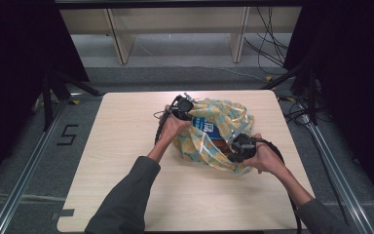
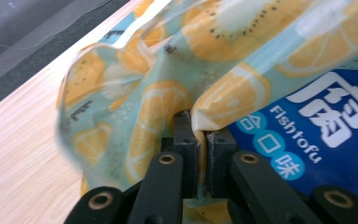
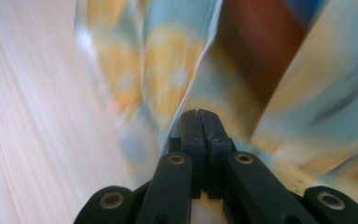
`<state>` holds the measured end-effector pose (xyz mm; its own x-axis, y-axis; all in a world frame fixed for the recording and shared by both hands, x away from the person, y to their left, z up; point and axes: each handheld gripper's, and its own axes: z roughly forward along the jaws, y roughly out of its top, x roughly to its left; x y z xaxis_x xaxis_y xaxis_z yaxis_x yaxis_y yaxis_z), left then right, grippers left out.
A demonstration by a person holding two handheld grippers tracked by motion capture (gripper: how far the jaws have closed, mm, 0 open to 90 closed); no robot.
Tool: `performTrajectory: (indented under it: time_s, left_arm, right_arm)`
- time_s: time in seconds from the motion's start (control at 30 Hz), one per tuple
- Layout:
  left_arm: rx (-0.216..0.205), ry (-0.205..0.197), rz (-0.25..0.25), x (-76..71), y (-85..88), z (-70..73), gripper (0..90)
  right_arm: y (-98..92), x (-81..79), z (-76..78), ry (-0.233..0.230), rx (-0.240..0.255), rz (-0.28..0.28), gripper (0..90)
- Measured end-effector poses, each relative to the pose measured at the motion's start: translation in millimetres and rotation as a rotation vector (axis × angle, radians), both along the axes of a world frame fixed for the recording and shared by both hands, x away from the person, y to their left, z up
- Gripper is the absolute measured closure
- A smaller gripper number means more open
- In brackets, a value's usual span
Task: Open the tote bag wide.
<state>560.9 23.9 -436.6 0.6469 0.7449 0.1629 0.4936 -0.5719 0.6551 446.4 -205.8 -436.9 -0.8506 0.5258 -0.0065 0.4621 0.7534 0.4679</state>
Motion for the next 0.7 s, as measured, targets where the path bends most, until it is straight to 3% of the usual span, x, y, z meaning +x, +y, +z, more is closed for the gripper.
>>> performTrajectory:
  time_s: [0.03, 0.07, 0.1, 0.13, 0.17, 0.2, 0.23, 0.3, 0.33, 0.37, 0.4, 0.43, 0.47, 0.5, 0.53, 0.57, 0.6, 0.63, 0.67, 0.7]
  left_arm:
    - [0.004, 0.000, -0.005, -0.3, -0.4, 2.1, 85.0]
    - [0.004, 0.000, -0.005, -0.3, -0.4, 2.1, 85.0]
    - [-0.008, 0.007, -0.005, 0.0, 0.0, 3.9, 84.9]
    - [-0.008, 0.007, -0.005, 0.0, 0.0, 3.9, 84.9]
    - [-0.007, 0.005, -0.006, -0.1, 0.6, 5.3, 84.9]
    - [-0.014, 0.007, -0.006, 0.5, 1.8, 7.0, 84.8]
    - [-0.035, 0.019, -0.002, 1.6, 3.4, 8.8, 84.7]
    - [-0.033, 0.018, -0.008, 2.2, 4.2, 10.0, 84.6]
    - [-0.041, 0.019, -0.002, 2.6, 4.6, 10.5, 84.5]
    - [-0.044, 0.026, -0.006, 3.2, 5.0, 10.8, 84.5]
    - [-0.056, 0.033, 0.000, 4.7, 5.2, 10.5, 84.3]
    - [-0.056, 0.033, 0.000, 4.7, 5.2, 10.5, 84.2]
    - [-0.066, 0.037, 0.005, 6.8, 5.8, 9.0, 84.1]
    - [-0.066, 0.039, 0.002, 7.9, 6.3, 8.2, 84.1]
    - [-0.066, 0.039, 0.002, 7.9, 6.3, 8.2, 84.2]
    - [-0.088, 0.043, -0.003, 9.9, 7.5, 6.9, 84.2]
    - [-0.096, 0.044, -0.002, 10.4, 8.1, 6.8, 84.2]
    - [-0.103, 0.047, -0.001, 10.7, 9.0, 7.3, 84.2]
    - [-0.103, 0.047, -0.001, 10.7, 9.0, 7.3, 84.3]
    - [-0.110, 0.047, -0.002, 11.2, 10.7, 8.3, 84.3]
  right_arm:
    - [3.6, 6.7, 19.8, -0.119, 0.092, -0.026, 86.3]
    - [3.6, 6.7, 19.8, -0.119, 0.092, -0.026, 86.3]
    - [7.2, 14.3, 36.9, -0.242, 0.127, -0.069, 81.1]
    - [7.2, 14.3, 36.9, -0.242, 0.127, -0.069, 81.1]
    - [9.2, 17.8, 42.9, -0.274, 0.128, -0.084, 77.2]
    - [11.1, 20.9, 47.3, -0.283, 0.105, -0.111, 71.0]
    - [14.1, 29.8, 48.8, -0.329, 0.049, -0.141, 65.0]
    - [16.5, 32.7, 45.9, -0.330, 0.045, -0.162, 63.0]
    - [21.0, 40.8, 38.1, -0.321, 0.008, -0.175, 60.4]
    - [21.0, 40.8, 38.1, -0.321, 0.008, -0.175, 60.4]
    - [23.1, 48.9, 33.1, -0.328, -0.009, -0.156, 82.4]
    - [23.1, 48.9, 33.1, -0.328, -0.009, -0.156, 82.4]
    - [20.5, 61.9, 34.1, -0.380, -0.051, -0.185, 90.0]
    - [16.8, 71.8, 36.1, -0.384, -0.047, -0.203, 90.0]
    - [16.8, 71.8, 36.1, -0.384, -0.047, -0.203, 90.0]
    - [8.2, 89.5, 40.6, -0.430, -0.057, -0.274, 90.0]
    - [4.0, 97.9, 42.4, -0.421, -0.053, -0.300, 90.0]
    - [0.2, 105.3, 42.4, -0.410, -0.015, -0.310, 90.0]
    - [0.2, 105.3, 42.4, -0.410, -0.015, -0.310, 90.0]
    - [-5.3, 107.7, 48.9, -0.342, 0.092, -0.336, 90.0]
